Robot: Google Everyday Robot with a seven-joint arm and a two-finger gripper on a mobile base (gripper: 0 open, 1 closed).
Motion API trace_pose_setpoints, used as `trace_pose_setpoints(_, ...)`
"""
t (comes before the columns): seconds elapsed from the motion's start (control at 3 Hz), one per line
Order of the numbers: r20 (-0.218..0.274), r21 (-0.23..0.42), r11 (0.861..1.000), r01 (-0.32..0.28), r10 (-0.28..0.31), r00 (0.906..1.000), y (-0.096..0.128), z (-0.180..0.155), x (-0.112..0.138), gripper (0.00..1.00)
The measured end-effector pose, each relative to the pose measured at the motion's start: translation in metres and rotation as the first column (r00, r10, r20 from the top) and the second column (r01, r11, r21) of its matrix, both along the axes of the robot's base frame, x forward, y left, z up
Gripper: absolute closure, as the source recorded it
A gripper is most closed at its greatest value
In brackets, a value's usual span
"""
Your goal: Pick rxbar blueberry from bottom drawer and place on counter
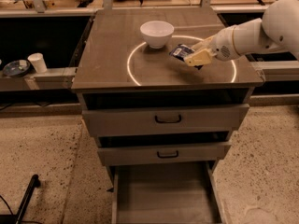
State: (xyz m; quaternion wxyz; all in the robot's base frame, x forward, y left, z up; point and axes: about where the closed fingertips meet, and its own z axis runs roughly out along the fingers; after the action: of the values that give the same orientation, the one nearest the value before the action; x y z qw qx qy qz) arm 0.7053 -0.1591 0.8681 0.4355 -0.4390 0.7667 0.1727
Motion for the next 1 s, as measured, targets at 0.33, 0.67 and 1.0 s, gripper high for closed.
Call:
trace_pose_setpoints(0.33,0.004,-0.003,1.000,-0.007,0.007,1.0000,0.0012,-0.0005,-0.0002,0.31)
trace_pose_setpoints(0.67,0.004,-0.003,1.000,-0.007,0.007,1.0000,0.0013,-0.0005,-0.0002,0.06)
trace_pose_setpoints(1.0,0.004,-0.003,1.000,-0.007,0.007,1.0000,0.0013,-0.0005,-0.0002,0.00)
